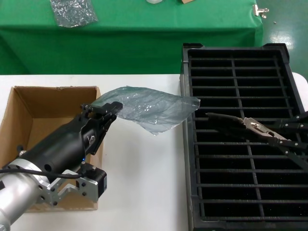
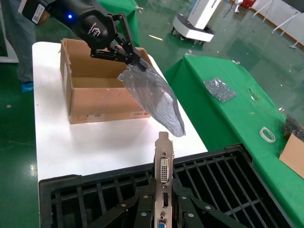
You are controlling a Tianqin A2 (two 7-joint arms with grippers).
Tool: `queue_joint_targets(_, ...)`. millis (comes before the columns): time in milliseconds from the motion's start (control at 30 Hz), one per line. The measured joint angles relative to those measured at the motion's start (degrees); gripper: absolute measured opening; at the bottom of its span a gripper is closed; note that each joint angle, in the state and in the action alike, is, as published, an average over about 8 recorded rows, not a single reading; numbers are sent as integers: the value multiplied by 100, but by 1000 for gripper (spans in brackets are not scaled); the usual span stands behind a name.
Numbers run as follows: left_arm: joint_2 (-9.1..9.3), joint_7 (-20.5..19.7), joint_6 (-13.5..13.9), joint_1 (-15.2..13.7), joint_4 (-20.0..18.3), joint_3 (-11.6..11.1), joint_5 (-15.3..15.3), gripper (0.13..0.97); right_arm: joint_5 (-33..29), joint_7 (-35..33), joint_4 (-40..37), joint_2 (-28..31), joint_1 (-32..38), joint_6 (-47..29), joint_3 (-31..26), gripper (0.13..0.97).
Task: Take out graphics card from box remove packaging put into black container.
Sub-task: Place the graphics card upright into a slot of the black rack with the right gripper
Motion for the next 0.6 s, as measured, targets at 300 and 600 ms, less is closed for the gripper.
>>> queue_joint_targets(300,0,0,0,0,0,0,0,139,-87,-17,-1,-110,242,-134,-191,187)
queue_joint_targets(600,0,0,0,0,0,0,0,139,-310,-265,0,-547,1773,-1558,-1168,187)
